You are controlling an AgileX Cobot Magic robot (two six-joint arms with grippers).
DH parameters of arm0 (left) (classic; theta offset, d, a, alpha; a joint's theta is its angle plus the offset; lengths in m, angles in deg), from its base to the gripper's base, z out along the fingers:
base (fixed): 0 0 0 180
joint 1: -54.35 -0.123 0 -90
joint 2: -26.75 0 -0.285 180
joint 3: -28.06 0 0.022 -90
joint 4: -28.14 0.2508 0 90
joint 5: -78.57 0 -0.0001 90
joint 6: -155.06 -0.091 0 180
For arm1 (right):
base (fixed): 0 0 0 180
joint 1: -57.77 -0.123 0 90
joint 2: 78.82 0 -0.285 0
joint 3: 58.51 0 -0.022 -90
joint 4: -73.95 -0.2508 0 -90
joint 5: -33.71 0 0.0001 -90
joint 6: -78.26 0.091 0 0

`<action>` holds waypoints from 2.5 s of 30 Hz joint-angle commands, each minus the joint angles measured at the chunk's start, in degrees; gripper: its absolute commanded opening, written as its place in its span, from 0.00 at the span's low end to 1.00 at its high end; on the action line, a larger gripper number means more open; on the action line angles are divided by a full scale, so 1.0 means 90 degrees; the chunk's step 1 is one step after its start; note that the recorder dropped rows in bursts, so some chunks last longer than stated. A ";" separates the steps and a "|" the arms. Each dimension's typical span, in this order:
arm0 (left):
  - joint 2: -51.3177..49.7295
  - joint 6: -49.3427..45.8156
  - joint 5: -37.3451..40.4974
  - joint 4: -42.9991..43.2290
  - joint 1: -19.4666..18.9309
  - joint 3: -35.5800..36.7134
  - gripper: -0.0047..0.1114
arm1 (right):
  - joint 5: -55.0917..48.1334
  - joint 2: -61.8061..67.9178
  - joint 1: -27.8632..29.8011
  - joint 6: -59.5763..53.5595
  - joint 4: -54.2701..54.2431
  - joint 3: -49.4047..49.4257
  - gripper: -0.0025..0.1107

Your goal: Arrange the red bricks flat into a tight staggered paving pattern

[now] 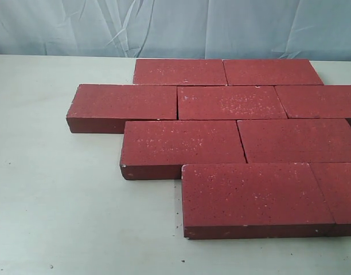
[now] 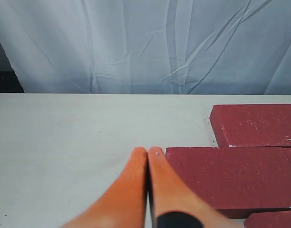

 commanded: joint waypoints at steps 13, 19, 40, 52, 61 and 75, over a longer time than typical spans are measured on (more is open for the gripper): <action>0.0027 0.0009 -0.0081 0.0023 0.0044 0.0001 0.04 | 0.0051 -0.0044 0.0026 0.0000 -0.0022 0.0008 0.01; 0.0390 0.0009 -0.0097 0.0023 0.0044 0.0001 0.04 | 0.0051 -0.0044 0.0026 0.0000 -0.0022 0.0008 0.01; 0.3202 0.1495 -0.1564 0.2178 0.0044 0.2288 0.04 | 0.0051 -0.0044 0.0026 0.0000 -0.0022 0.0008 0.01; 0.4437 0.1495 -0.1769 0.2139 0.0044 0.3458 0.04 | 0.0040 -0.0044 0.0026 0.0000 -0.0022 0.0008 0.01; 0.5541 0.1495 -0.1769 0.2127 0.0044 0.4628 0.04 | 0.0040 -0.0044 0.0026 0.0000 -0.0022 0.0008 0.01; 0.6727 0.1495 -0.1793 0.2130 0.0044 0.5974 0.04 | 0.0054 -0.0044 0.0026 0.0000 -0.0022 0.0008 0.01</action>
